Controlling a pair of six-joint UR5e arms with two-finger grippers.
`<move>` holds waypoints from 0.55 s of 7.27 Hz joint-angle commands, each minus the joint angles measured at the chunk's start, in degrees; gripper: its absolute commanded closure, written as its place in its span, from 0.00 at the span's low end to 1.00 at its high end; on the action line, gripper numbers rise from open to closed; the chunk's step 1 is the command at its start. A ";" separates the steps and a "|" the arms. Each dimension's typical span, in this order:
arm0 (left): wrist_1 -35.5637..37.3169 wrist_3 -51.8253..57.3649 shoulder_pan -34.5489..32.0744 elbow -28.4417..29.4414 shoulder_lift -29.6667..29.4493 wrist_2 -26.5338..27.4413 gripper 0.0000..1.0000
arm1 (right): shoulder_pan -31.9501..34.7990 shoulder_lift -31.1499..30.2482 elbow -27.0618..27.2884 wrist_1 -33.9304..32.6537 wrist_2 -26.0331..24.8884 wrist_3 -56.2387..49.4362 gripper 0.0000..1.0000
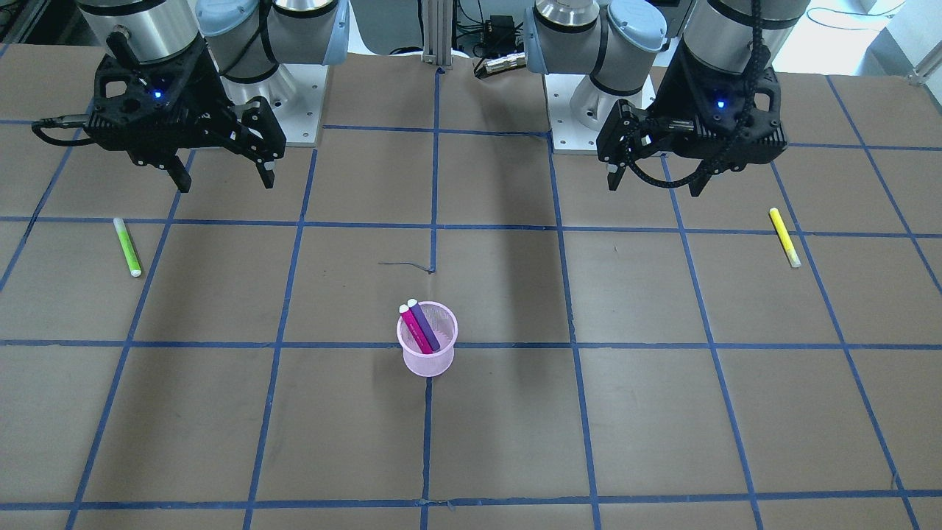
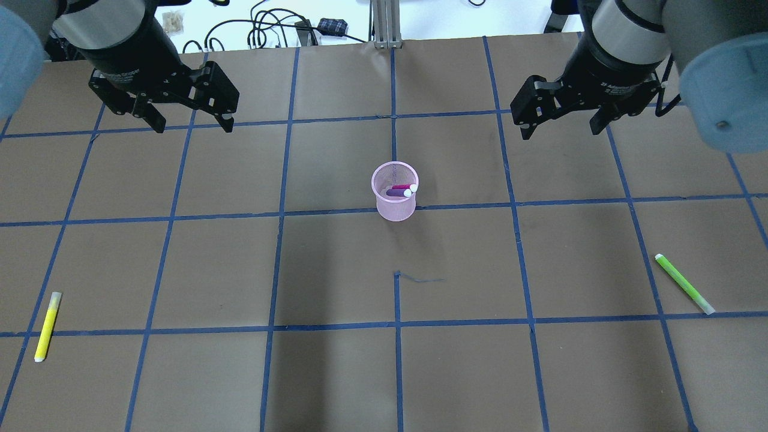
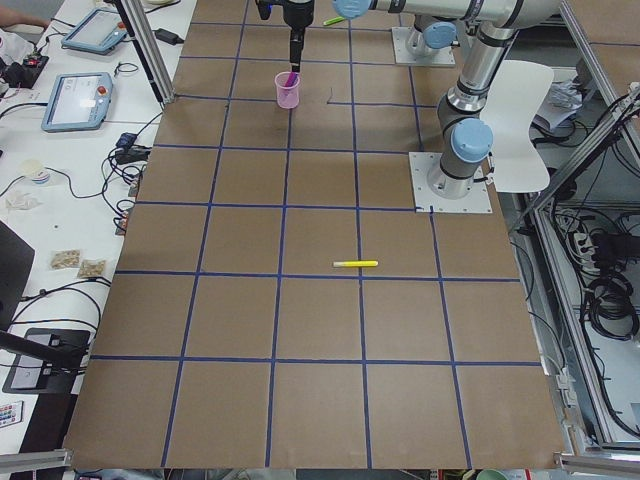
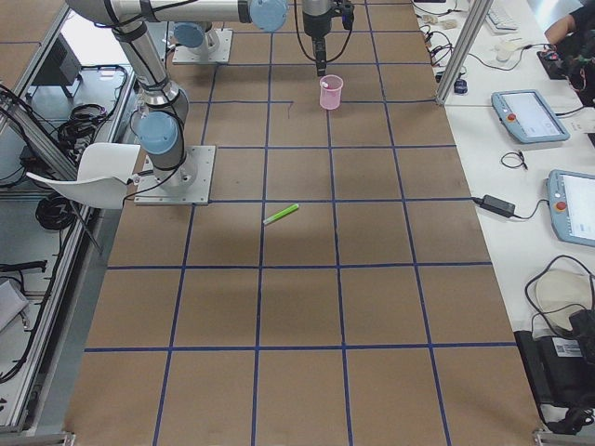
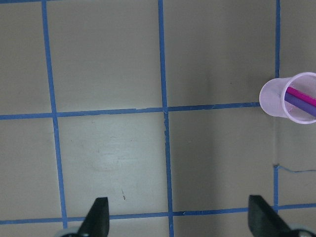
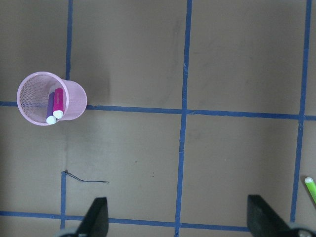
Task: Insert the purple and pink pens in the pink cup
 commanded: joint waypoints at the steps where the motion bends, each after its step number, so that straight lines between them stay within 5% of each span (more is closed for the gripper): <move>1: -0.02 1.01 -0.17 0.17 0.17 1.35 0.00 | 0.00 0.09 -0.35 0.00 -0.61 -0.52 0.00; 4: 0.07 1.09 0.00 -0.19 0.35 0.82 0.00 | 0.00 0.00 -0.18 0.00 -0.09 -0.53 0.00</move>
